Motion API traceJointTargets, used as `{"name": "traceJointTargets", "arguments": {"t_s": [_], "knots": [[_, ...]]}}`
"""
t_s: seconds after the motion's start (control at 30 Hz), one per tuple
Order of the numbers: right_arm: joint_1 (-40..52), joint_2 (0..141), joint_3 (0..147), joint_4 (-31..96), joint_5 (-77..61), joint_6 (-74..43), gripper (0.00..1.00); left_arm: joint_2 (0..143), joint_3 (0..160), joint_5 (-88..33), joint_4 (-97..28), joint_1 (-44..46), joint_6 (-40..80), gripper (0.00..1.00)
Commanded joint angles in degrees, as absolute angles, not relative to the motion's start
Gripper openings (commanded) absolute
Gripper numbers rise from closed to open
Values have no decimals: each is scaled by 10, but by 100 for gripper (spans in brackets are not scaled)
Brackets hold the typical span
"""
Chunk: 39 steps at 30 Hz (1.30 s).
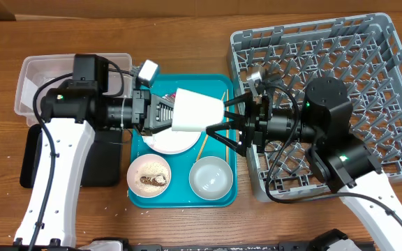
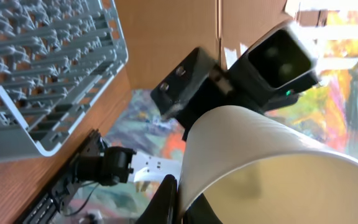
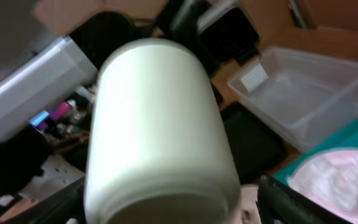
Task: Sort waste into correct bins and load items into the dishwasher
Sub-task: 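Lift the cup and pass it to the right gripper, then lower the cup into the grey rack and open the right gripper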
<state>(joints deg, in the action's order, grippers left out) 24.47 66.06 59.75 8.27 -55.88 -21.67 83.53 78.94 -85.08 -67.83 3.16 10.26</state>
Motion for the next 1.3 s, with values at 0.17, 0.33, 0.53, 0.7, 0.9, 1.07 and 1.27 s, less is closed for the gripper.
{"name": "traceJointTargets", "arguments": {"t_s": [0.17,0.33,0.53,0.7,0.9,1.07,1.27], "knots": [[248,669,611,2,-666,-262,64,831,800,-838,-679,50,88,4],[248,669,611,3,-688,-267,55,831,800,-838,-668,50,90,23],[241,663,611,7,-691,-255,51,831,800,-735,-660,44,90,100],[213,620,612,126,-553,-205,51,831,800,-507,-683,22,93,100],[213,557,656,439,-57,-244,49,831,800,-444,-707,14,94,100],[213,565,675,589,61,-284,49,831,800,-443,-702,15,94,100],[214,679,675,705,-6,-303,50,831,800,-444,-703,15,94,100]]}}
